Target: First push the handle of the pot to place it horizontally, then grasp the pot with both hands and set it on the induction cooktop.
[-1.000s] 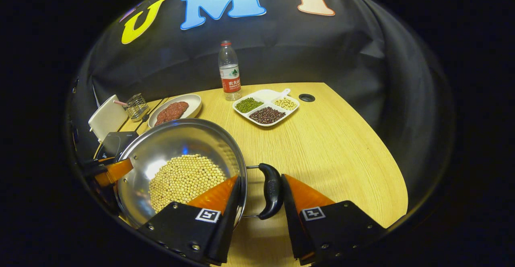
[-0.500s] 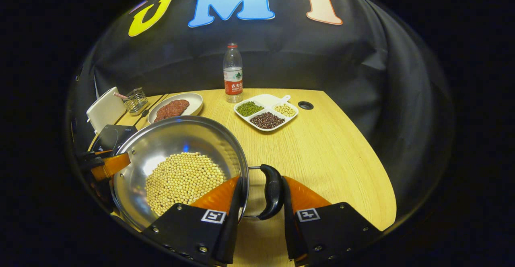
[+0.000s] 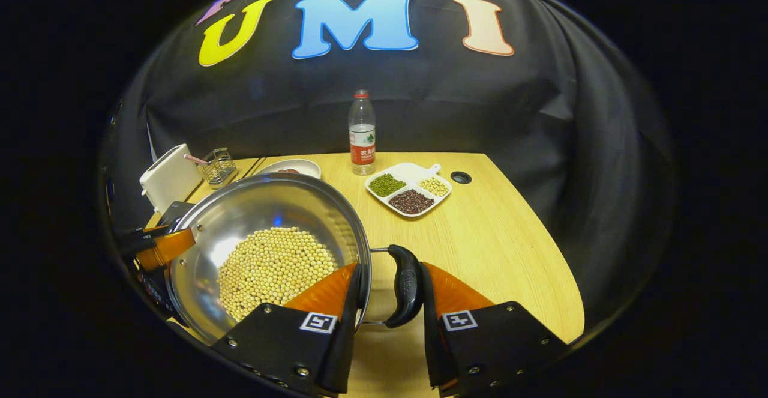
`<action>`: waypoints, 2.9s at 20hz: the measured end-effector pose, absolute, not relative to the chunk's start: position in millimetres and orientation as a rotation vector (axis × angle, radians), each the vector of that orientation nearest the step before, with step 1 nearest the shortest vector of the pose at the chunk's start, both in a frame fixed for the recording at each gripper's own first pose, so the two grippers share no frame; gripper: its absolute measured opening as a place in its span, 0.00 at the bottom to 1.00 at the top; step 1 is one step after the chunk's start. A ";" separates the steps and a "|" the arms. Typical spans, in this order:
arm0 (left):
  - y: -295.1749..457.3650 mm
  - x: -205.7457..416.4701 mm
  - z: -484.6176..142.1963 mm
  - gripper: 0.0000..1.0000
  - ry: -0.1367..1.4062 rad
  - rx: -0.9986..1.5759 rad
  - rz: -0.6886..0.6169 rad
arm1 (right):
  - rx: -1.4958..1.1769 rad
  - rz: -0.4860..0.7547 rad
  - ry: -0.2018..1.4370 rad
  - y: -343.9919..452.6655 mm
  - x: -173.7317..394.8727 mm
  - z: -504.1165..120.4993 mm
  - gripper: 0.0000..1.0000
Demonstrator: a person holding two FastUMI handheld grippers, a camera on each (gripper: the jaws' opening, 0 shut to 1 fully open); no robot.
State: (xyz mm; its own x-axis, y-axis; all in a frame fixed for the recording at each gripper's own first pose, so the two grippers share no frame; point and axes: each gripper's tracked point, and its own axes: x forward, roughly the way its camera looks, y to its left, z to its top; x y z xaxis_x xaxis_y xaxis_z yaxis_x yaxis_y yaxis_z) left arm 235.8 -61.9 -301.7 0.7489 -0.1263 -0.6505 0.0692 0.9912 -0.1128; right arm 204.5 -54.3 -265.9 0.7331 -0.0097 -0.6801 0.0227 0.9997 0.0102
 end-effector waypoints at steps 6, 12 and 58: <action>-10.5 229.5 -291.3 0.62 0.707 -0.078 -0.078 | 0.011 0.015 0.735 -6.3 203.5 -255.8 0.49; 36.7 228.2 -284.8 0.62 0.699 -0.074 -0.062 | 0.014 0.030 0.727 37.5 205.9 -248.6 0.49; 246.3 235.9 -280.2 0.96 0.537 -0.016 0.079 | 0.008 0.102 0.586 203.1 217.9 -221.1 0.98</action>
State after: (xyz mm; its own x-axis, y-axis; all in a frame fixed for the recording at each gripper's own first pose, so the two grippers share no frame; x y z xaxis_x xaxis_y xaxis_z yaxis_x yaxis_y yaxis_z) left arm 235.9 246.3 -280.2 0.8562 0.0706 -0.5118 -0.0792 0.9968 0.0049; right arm 217.9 203.1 -221.1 0.8281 0.0980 -0.5519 -0.0933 0.9950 0.0367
